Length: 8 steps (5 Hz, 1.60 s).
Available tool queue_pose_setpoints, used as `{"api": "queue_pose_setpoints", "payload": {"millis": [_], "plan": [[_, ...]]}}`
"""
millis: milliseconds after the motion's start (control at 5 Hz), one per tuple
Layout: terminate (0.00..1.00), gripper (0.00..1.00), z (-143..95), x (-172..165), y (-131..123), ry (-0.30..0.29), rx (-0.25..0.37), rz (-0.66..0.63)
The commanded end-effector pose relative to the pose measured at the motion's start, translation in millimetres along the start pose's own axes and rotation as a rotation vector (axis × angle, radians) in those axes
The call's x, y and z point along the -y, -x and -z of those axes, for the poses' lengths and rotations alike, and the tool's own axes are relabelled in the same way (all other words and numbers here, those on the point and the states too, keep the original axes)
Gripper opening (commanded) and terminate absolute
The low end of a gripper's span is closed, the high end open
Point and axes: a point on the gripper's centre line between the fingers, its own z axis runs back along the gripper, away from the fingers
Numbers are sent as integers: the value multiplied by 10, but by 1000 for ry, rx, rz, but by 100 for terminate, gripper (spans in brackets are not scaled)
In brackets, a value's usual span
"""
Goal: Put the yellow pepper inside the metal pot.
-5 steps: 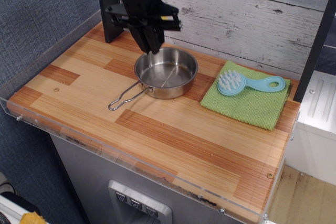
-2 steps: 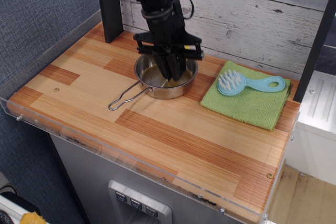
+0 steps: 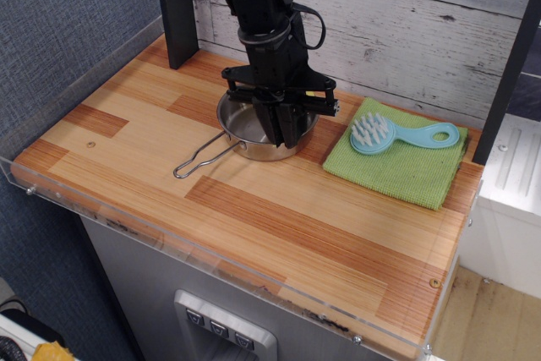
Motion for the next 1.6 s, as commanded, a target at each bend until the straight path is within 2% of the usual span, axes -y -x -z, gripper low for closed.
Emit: {"api": "queue_pose_setpoints", "payload": {"millis": [0,400,600,1000,1200,1400], "plan": [[0,100,-382,39,82,20,70,-21],[0,100,-818,259,117,24,146,26],[0,100,-971,391,158,-5,159,33],[0,100,-1099,472,223,-130,115,48],[0,100,-1137,503,221,-165,102,76],[0,100,-1132,510,227,-172,83,89]]}}
